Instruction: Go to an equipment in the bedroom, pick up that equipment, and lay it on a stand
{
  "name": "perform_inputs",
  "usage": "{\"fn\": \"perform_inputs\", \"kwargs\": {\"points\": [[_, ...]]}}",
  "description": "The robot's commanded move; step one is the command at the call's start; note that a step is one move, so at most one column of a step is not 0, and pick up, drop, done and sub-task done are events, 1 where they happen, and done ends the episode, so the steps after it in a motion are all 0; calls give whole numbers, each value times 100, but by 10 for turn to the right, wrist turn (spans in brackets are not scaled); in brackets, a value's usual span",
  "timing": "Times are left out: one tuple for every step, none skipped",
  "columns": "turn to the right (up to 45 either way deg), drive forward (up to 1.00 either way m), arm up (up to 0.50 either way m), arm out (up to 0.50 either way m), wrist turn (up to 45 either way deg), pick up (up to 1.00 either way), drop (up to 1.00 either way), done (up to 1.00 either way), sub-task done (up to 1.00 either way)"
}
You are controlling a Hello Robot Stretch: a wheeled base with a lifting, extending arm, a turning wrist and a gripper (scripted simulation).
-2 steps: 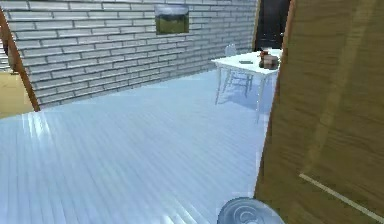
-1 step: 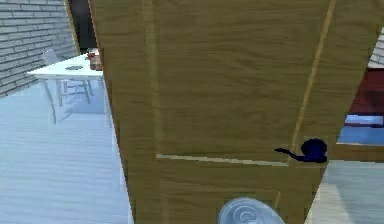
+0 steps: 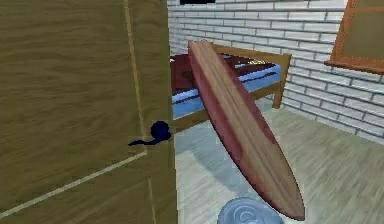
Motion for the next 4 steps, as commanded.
{"fn": "perform_inputs", "kwargs": {"points": [[450, 0, 0, 0, 0, 0, 0, 0, 0], [60, 0, 0, 0, 0, 0, 0, 0, 0], [0, 15, 0, 0, 0, 0, 0, 0, 0], [-450, 0, 0, 0, 0, 0, 0, 0, 0]]}}
